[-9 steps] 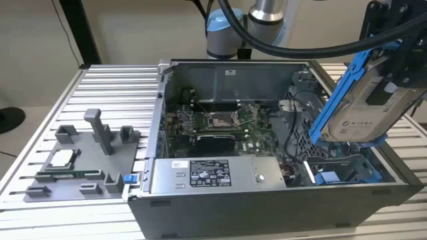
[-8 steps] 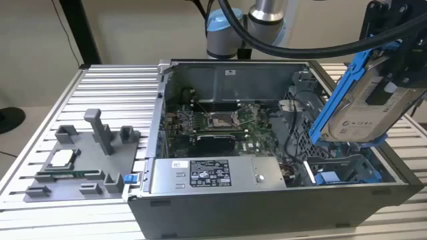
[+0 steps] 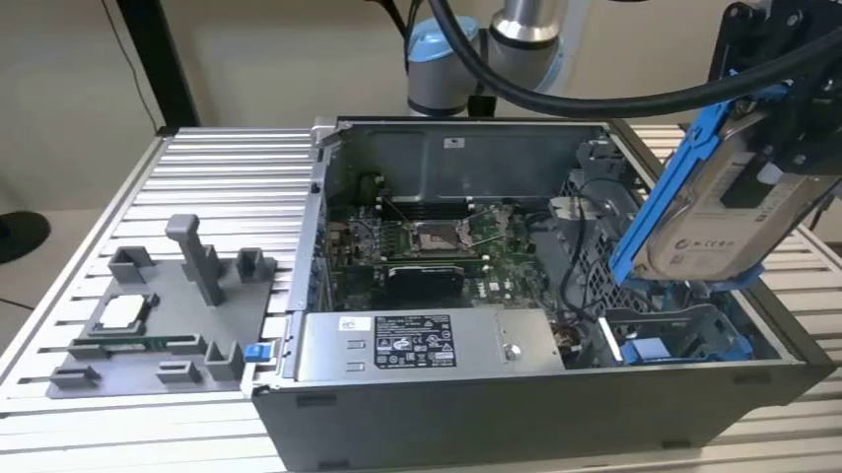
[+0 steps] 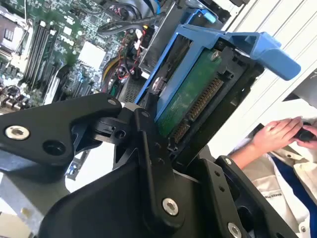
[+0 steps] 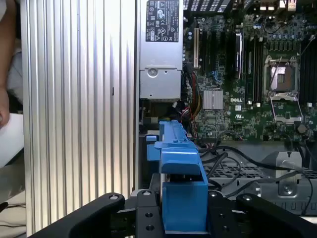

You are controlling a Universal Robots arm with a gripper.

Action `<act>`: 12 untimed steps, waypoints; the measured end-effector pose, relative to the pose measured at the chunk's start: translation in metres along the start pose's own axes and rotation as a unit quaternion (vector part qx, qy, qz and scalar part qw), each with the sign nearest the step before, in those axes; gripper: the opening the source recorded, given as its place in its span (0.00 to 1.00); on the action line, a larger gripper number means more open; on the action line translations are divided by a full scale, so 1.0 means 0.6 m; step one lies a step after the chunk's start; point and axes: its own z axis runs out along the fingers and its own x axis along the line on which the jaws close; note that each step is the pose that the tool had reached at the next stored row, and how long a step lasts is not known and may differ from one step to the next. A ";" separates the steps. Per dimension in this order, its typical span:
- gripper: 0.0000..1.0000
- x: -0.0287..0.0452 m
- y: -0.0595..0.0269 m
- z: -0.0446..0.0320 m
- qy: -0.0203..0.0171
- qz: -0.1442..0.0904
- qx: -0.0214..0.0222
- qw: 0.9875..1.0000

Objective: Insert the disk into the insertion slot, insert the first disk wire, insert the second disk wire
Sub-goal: 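Insert the disk into the insertion slot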

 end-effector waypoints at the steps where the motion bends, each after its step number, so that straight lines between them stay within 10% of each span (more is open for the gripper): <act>1: 0.00 0.000 0.000 0.001 0.000 0.000 0.000 1.000; 12: 0.00 0.002 0.000 0.005 0.000 0.000 0.000 1.000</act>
